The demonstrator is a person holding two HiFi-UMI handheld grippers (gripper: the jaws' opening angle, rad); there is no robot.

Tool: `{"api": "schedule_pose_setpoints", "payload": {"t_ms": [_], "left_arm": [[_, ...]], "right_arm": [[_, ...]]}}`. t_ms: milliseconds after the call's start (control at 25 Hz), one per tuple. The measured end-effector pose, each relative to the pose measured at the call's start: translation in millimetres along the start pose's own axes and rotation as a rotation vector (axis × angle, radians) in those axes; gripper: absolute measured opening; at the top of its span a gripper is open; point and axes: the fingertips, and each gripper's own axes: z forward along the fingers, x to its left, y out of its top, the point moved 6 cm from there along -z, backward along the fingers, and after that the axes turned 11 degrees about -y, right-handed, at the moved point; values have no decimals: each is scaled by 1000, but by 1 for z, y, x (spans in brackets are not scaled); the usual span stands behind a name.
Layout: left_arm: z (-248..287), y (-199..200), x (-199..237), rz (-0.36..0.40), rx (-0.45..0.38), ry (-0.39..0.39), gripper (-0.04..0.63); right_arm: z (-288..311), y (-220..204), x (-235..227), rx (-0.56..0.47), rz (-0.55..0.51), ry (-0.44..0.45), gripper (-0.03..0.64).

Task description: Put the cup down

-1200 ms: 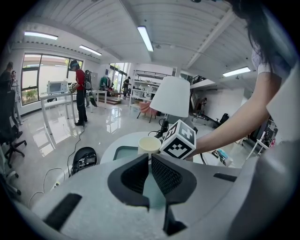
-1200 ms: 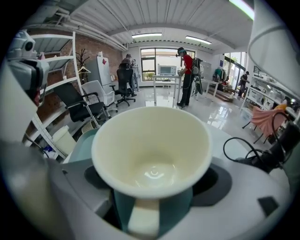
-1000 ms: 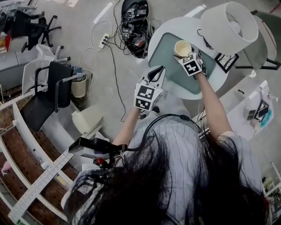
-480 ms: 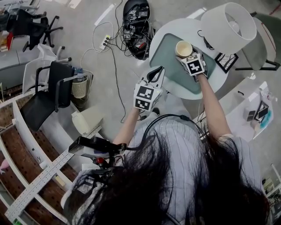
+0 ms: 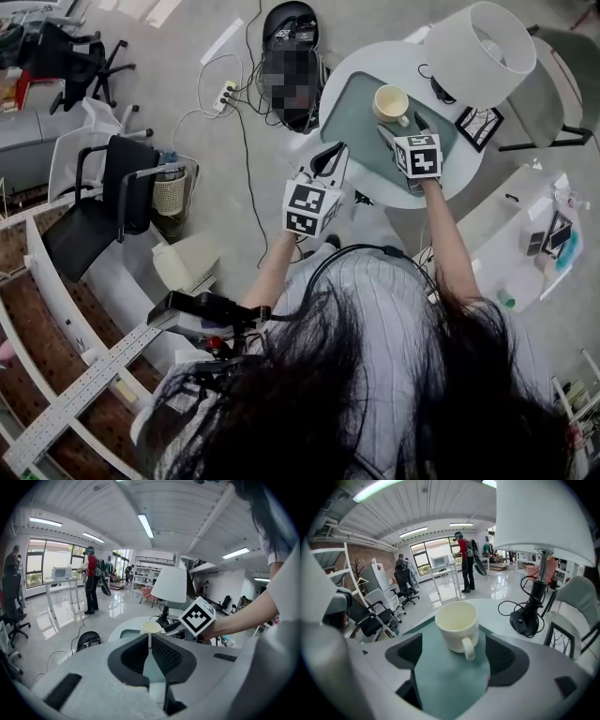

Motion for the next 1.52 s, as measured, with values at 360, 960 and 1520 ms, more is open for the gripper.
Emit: {"api": "schedule_pose_setpoints", "payload": {"t_ms": [360,960,1520], "left_arm": [[-27,3,-12,29,-40,1,18],[-79,-14,-26,35,-81,19,18],[-127,-45,-43,34,-121,10,18]], "right_arm": [[-60,13,33,-106,118,60,416],[-128,5,96,-165,219,146,413],[-180,-16,142,-260,293,150,238]]}}
